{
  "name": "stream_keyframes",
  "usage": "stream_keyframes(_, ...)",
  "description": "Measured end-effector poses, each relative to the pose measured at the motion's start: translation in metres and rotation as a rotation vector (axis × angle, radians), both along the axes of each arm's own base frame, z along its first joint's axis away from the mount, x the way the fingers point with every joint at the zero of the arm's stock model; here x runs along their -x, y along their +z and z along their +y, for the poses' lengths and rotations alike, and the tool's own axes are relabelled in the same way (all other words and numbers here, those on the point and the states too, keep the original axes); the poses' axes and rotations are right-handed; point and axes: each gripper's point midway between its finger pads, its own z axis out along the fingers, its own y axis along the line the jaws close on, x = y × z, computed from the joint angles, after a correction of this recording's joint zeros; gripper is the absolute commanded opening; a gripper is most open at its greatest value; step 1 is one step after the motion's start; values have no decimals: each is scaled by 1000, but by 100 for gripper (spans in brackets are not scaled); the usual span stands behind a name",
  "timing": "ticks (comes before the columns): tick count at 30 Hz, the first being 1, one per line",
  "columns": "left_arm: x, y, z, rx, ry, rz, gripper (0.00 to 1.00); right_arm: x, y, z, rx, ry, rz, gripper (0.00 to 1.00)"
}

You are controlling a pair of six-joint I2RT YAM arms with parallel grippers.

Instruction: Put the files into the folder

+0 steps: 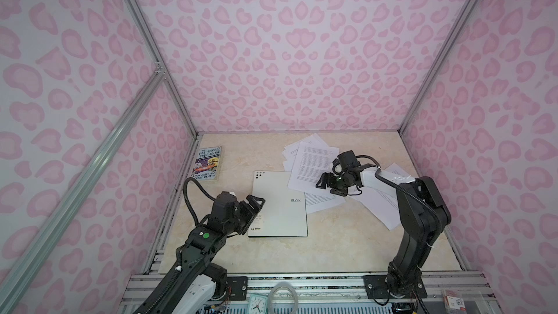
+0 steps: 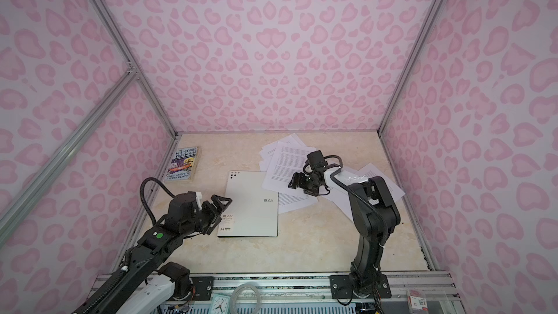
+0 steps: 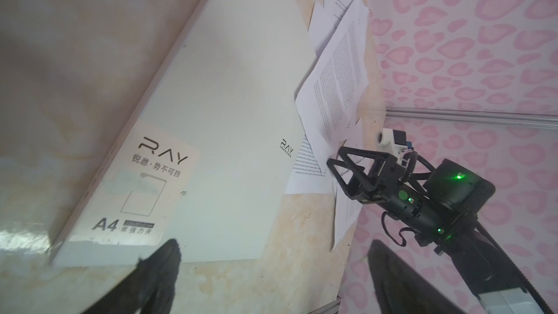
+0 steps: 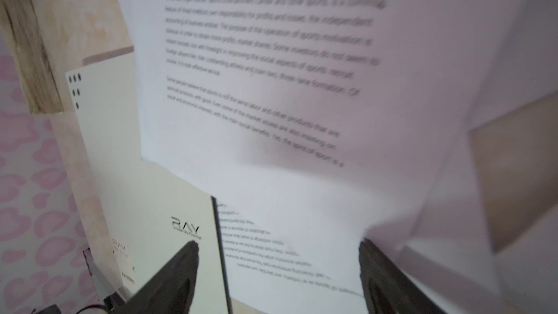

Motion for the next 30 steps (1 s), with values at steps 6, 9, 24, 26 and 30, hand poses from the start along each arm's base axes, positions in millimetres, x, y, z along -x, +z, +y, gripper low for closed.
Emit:
stream_keyframes(6, 32, -31, -25, -4, -34, 118, 99, -9, 33, -15, 28, -48, -91, 86)
stream_keyframes(9, 44, -41, -29, -8, -16, 140, 98, 0, 45, -15, 10, -34, -118, 87)
stream_keyframes(24, 34, -80, -17, 104, 220, 65, 98, 43, 43, 5, -63, 64, -78, 88)
stream_keyframes(26, 32, -78, -16, 115, 229, 47, 98, 46, 43, 5, -67, 68, -76, 88)
stream_keyframes(30, 30, -78, -14, 128, 241, 24, 98, 50, 41, 6, -75, 74, -66, 87)
